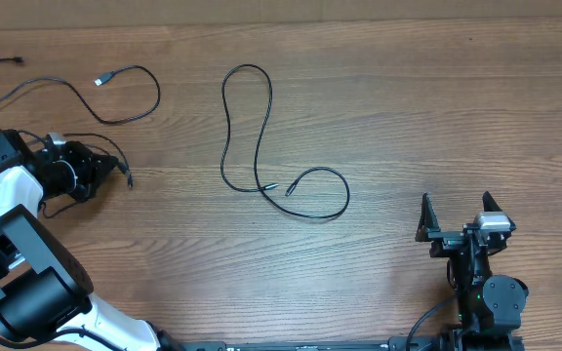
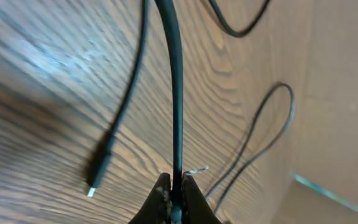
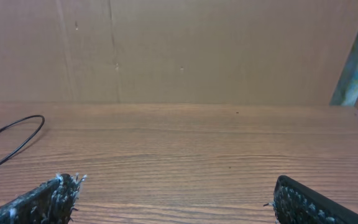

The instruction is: Untangle cables

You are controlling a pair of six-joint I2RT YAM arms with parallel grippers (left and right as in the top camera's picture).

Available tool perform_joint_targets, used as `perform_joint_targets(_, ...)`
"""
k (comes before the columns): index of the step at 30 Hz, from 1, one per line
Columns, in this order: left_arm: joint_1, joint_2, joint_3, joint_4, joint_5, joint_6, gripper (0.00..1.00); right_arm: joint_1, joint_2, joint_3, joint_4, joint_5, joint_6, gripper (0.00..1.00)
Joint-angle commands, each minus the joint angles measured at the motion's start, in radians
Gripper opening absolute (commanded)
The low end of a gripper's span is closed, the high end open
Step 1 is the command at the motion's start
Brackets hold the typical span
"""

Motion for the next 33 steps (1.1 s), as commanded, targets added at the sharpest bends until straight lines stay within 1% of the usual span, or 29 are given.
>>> perform_joint_targets(1,0.007,0.013,0.02,0.002,0.058,-0.006,0.07,-0.001,-0.009,-0.01,0.006,-0.002,0.003,1.0)
perform_joint_targets(2,0.007,0.013,0.02,0.001,0.047,-0.006,0.21,-0.001,-0.009,-0.01,0.006,-0.002,0.003,1.0)
perform_joint_targets(3,0.007,0.013,0.02,0.001,0.034,0.0,0.57,-0.001,-0.009,-0.01,0.006,-0.002,0.003,1.0)
perform_joint_targets(4,0.007,0.013,0.02,0.001,0.019,0.01,0.77,-0.001,-0.009,-0.01,0.006,-0.002,0.003,1.0)
perform_joint_targets(6,0.007,0.013,0.02,0.0,-0.006,0.047,1.0,-0.001,-0.009,-0.01,0.006,-0.002,0.003,1.0)
perform_joint_targets(9,0.008,0.013,0.02,0.002,-0.023,0.09,1.0,-0.001,-0.009,-0.01,0.006,-0.002,0.003,1.0)
perform_joint_targets(12,0.015,0.013,0.022,0.005,0.001,0.092,0.99,-0.001,-0.009,-0.01,0.006,-0.002,0.003,1.0)
perform_joint_targets(13,0.017,0.013,0.026,0.005,0.014,0.092,0.97,-0.001,-0.009,-0.01,0.006,-0.002,0.003,1.0)
perform_joint_targets(15,0.023,0.013,0.041,0.004,0.059,0.092,0.91,-0.001,-0.009,-0.01,0.006,-0.002,0.003,1.0)
perform_joint_targets(17,0.031,0.013,0.068,-0.002,0.106,0.092,0.88,-0.001,-0.009,-0.01,0.006,-0.002,0.003,1.0)
perform_joint_targets(19,0.039,0.011,0.104,-0.023,0.136,0.092,0.88,-0.001,-0.009,-0.01,0.006,-0.002,0.003,1.0)
perform_joint_targets(22,0.055,0.011,0.182,-0.095,0.117,0.092,0.88,-0.001,-0.009,-0.01,0.006,-0.002,0.003,1.0)
perform_joint_targets(23,0.061,0.011,0.208,-0.122,0.094,0.092,0.92,-0.001,-0.009,-0.01,0.006,-0.002,0.003,1.0)
perform_joint_targets(24,0.068,0.01,0.247,-0.171,0.035,0.092,1.0,-0.001,-0.009,-0.01,0.006,-0.002,0.003,1.0)
perform_joint_targets(27,0.077,0.004,0.338,-0.292,-0.134,0.092,0.99,-0.001,-0.009,-0.01,0.006,-0.002,0.003,1.0)
perform_joint_targets(30,0.08,-0.005,0.445,-0.419,-0.358,0.086,1.0,-0.001,-0.009,-0.01,0.006,-0.002,0.003,1.0)
perform_joint_targets(31,0.08,-0.008,0.477,-0.456,-0.426,0.063,1.0,-0.001,-0.009,-0.01,0.006,-0.002,0.003,1.0)
perform_joint_targets(33,0.084,-0.01,0.516,-0.511,-0.505,-0.003,1.0,-0.001,-0.009,-0.01,0.006,-0.002,0.003,1.0)
